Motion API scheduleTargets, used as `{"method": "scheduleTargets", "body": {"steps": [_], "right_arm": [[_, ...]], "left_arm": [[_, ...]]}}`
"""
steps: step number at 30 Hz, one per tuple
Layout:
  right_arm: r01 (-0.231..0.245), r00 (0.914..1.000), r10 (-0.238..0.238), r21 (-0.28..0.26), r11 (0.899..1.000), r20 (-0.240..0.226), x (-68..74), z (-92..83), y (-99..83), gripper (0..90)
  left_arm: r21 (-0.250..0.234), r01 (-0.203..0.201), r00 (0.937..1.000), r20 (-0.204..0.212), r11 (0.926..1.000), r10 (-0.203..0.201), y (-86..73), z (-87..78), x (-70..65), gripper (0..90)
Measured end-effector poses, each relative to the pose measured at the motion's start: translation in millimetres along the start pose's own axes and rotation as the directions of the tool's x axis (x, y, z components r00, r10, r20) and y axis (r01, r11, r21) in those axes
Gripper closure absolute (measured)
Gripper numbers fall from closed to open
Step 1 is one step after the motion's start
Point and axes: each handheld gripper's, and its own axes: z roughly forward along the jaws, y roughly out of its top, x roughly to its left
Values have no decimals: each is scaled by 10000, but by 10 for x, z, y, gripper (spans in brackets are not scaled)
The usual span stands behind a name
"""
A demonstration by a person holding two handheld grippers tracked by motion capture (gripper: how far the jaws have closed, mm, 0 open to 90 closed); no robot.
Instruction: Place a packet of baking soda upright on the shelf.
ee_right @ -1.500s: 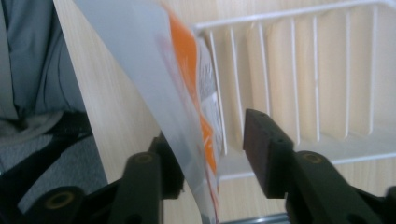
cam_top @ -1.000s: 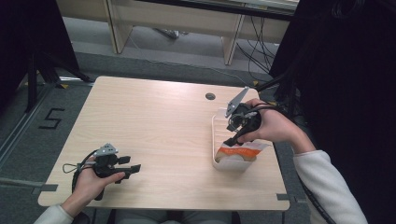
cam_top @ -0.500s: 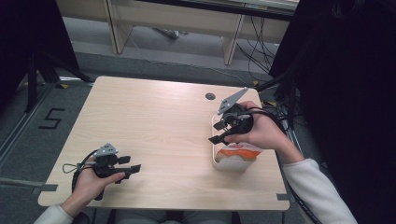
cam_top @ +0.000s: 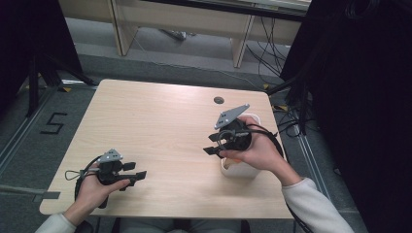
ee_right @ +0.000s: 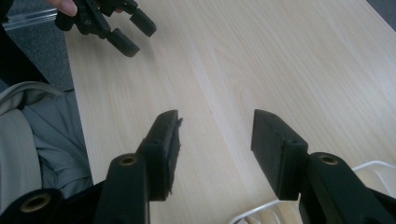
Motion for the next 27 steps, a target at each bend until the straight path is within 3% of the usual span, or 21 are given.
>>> {"method": "scheduleTargets", "body": {"steps": [8, 11, 14, 19, 25, 27], "right_arm": [[247, 9996, -248, -129, 9996, -104, 166, 208, -88, 525], [109, 9999, -107, -289, 9995, 60, 222, 260, -134, 526], [353, 9994, -350, -612, 9975, 62, 248, 317, -179, 527], [541, 9979, -519, -574, 9969, 387, 351, 341, -195, 520], [637, 9977, -623, -618, 9960, 251, 426, 394, -226, 517], [443, 9990, -442, -508, 9977, 35, 471, 443, -270, 517]], "left_arm": [[-51, -86, 10000, 30, 10000, 86, 3, -6, 0, 349], [-54, -100, 9999, 36, 9999, 100, 5, -6, 0, 349], [-34, -112, 9999, 42, 9999, 112, 6, -8, -1, 349], [-33, -121, 9999, 40, 9999, 121, 7, -7, -2, 349], [-53, -139, 9999, 43, 9999, 139, 7, -10, -3, 349], [-60, -150, 9999, 39, 9999, 150, 7, -10, -5, 350]]}}
